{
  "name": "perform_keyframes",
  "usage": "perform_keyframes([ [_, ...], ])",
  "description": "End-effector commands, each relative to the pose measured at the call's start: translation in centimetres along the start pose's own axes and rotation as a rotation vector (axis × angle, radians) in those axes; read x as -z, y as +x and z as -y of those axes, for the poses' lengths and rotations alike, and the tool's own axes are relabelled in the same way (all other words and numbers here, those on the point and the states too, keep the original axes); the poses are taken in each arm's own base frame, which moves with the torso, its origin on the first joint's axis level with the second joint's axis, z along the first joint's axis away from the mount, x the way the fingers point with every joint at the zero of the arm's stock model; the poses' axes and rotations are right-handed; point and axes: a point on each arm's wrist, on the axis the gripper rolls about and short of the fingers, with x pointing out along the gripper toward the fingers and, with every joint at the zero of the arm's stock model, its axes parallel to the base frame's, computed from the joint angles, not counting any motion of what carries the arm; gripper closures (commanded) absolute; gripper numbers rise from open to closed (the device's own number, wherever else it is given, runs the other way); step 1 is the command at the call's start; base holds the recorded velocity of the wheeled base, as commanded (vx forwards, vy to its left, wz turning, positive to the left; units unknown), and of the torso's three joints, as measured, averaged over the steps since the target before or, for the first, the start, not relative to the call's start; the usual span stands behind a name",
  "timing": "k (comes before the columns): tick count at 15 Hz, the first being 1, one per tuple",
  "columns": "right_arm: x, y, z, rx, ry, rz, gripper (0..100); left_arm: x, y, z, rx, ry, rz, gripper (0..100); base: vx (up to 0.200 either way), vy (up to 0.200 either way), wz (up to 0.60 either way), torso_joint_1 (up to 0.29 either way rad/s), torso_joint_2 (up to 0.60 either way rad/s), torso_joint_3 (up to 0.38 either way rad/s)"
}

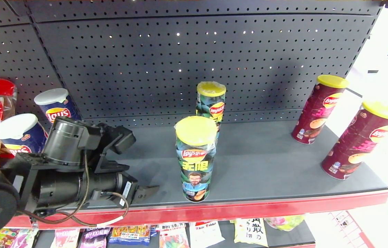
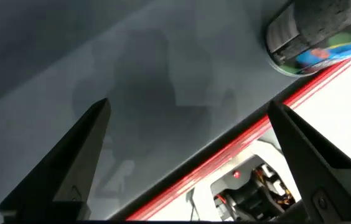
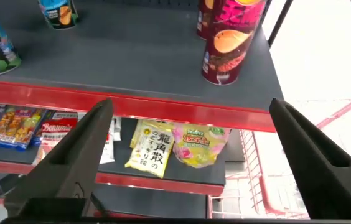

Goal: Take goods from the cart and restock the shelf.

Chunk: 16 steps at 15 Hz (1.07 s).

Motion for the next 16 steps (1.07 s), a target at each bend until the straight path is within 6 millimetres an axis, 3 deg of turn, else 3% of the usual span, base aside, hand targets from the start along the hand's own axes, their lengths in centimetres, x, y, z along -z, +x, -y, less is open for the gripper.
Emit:
perform_keyframes([
  [1,0.3,-0.2,0.0,0.005,0.002,0.008,0,-0.4,1.1,0.3,-0.005,0.009,-0.017,0,0.0,0.0,0.0,0.0,0.0,0.0],
  [6,0.4,-0.3,0.0,0.008,0.002,0.012,0,-1.4,2.8,1.1,-0.029,0.033,-0.024,0,0.0,0.0,0.0,0.0,0.0,0.0],
  [16,0.4,-0.3,0.0,0.009,0.027,0.012,0,-2.4,4.2,2.2,0.002,0.058,-0.018,0,0.0,0.0,0.0,0.0,0.0,0.0],
])
